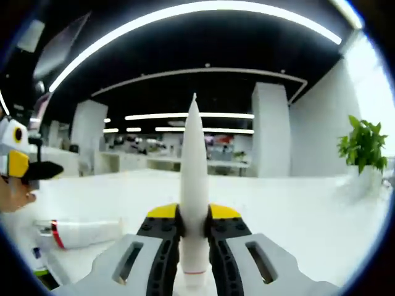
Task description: Arrange the skincare products in the storage area until every visible bottle or jar stands upright without overlapping.
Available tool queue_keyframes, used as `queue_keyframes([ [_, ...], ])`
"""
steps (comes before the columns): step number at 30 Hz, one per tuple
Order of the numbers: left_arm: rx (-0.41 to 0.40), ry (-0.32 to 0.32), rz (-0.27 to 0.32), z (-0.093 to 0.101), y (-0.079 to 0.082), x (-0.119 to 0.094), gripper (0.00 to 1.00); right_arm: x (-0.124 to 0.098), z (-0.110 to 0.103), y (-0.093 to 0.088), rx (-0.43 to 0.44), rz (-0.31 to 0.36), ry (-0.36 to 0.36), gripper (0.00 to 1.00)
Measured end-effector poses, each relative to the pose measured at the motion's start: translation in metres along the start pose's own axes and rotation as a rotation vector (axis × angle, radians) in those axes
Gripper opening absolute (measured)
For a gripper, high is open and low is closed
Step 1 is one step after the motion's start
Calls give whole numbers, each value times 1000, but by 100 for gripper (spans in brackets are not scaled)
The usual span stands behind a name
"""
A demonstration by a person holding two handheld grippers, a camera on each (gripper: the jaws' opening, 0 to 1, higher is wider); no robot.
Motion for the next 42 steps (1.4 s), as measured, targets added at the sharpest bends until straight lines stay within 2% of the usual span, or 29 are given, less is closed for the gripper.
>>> queue_keyframes([
  [1, 1, 1, -1, 0, 0, 0, 40, 2, 0, -2, 3, 15, -6, 14],
  [5, 0, 3, 1, 0, 0, -1, 40, 5, 7, -2, 50, -4, -20, 15],
  [12, -8, 14, -1, -2, -1, 0, 40, 7, 8, -1, 41, -19, -11, 18],
  [16, -7, 26, -10, -3, -3, 0, 40, 4, 6, -5, 48, -55, -7, 27],
  [20, 16, 55, -27, -3, -2, 0, 40, 3, 7, -13, 83, -99, 5, 26],
  [22, 39, 63, -29, -1, -1, 1, 40, 3, 7, -16, 143, -143, 37, 29],
  [24, 45, 66, -30, -1, -1, 1, 40, 3, 8, -19, 164, -189, 70, 32],
  [28, 63, 100, -16, 4, 7, 3, 40, -1, 14, -21, 112, -215, 89, 28],
  [32, 98, 198, -21, 9, 15, 3, 40, -2, 21, -29, 95, -253, 118, 29],
  [34, 89, 217, -20, 10, 18, 3, 40, -4, 23, -31, 118, -273, 137, 28],
  [36, 44, 242, 1, 14, 22, 0, 40, -5, 23, -32, 119, -287, 160, 26],
  [42, 7, 268, 7, 21, 32, -10, 39, -9, 25, -28, 33, -311, 194, 24],
])
Point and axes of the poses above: the point that each gripper's makers call its tool centre point, and the gripper's own axes: x roughly forward along the fingers, z roughly to its right, y roughly out of its top, the point moved 9 cm from there along -x, roughly backward along the fingers, and after that the axes turned 9 degrees about -y, right-handed, at the moved point
